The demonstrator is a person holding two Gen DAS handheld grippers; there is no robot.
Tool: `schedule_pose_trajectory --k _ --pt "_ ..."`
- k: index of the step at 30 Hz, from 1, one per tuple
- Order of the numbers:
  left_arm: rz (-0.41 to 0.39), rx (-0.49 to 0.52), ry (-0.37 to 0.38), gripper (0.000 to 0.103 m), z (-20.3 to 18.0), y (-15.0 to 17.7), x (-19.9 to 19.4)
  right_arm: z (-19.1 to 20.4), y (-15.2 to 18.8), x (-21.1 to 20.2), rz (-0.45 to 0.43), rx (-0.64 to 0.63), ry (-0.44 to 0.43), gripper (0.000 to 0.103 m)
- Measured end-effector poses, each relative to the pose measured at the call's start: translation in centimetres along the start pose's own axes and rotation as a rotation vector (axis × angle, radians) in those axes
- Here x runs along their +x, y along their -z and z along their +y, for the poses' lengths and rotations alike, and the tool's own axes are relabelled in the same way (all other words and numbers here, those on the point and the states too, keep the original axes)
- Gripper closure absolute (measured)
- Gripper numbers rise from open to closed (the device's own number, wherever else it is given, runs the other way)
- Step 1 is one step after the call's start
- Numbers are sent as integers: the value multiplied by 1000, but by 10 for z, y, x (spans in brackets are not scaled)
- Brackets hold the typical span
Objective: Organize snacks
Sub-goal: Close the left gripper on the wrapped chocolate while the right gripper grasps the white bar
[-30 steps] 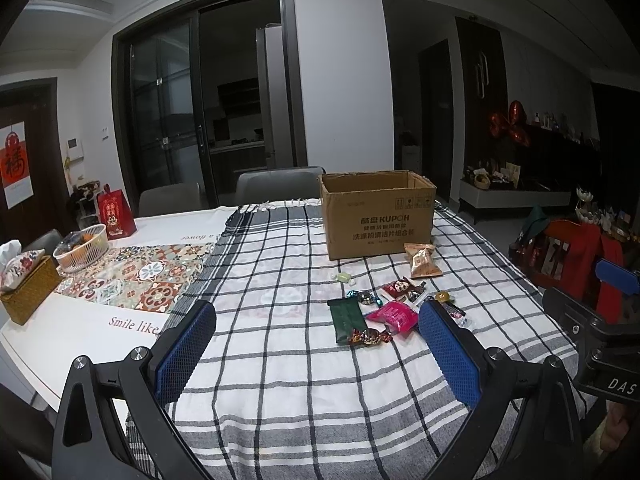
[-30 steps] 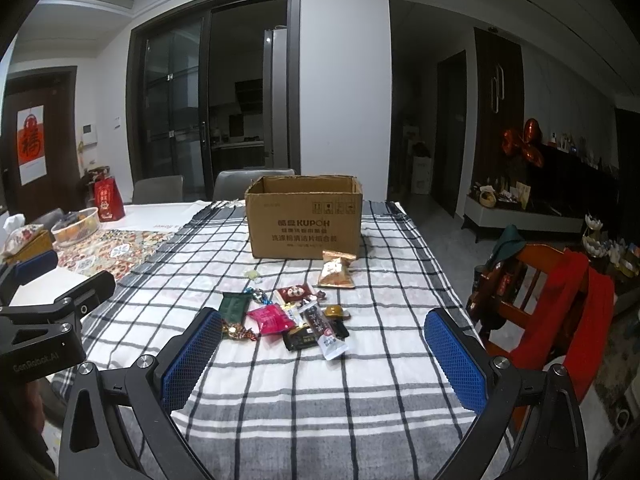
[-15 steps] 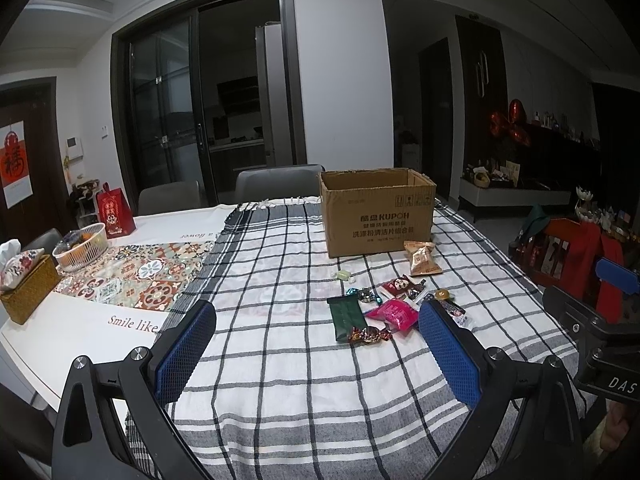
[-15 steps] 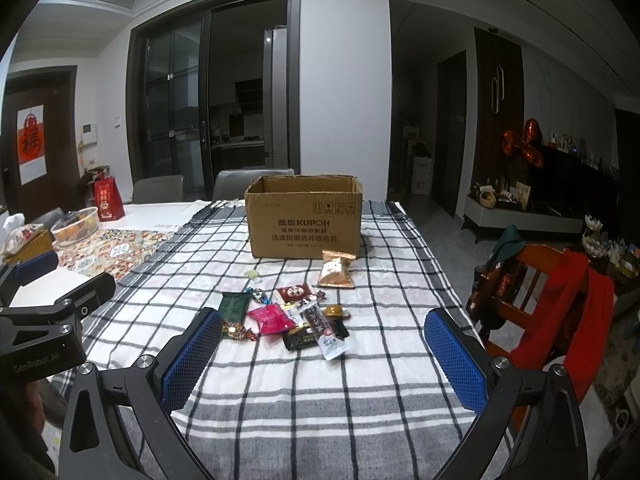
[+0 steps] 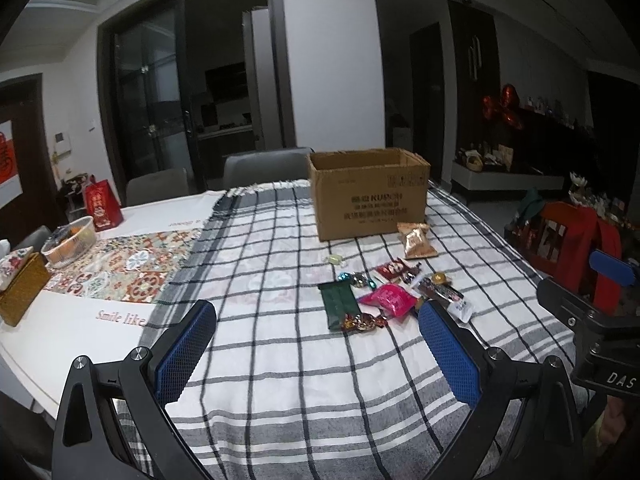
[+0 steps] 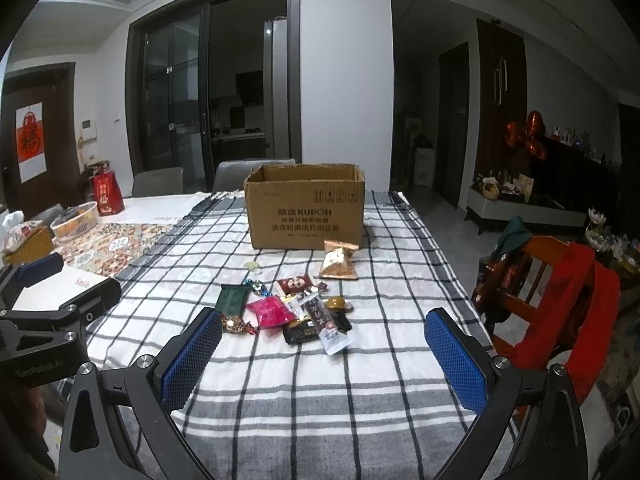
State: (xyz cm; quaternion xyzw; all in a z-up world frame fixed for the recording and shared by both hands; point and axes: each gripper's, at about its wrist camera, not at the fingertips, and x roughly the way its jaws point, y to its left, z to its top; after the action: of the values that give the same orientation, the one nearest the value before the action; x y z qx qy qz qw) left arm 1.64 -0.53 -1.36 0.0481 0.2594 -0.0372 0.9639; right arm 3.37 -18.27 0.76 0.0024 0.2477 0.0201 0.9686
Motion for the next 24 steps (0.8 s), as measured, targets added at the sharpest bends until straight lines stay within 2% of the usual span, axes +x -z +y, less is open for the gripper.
schedule_pose_trajectory --k 8,12,19,24 --pt "29 49 27 1 -8 -2 28 -4 3 34 47 -3 -1 1" --pt "59 76 51 6 -11 -2 46 -4 6 49 68 -13 -7 2" --pt "127 89 93 17 -18 0 82 -6 10 84 128 -28 -29 10" --pt "164 95 111 19 -22 4 104 -7 14 111 176 -36 -49 15"
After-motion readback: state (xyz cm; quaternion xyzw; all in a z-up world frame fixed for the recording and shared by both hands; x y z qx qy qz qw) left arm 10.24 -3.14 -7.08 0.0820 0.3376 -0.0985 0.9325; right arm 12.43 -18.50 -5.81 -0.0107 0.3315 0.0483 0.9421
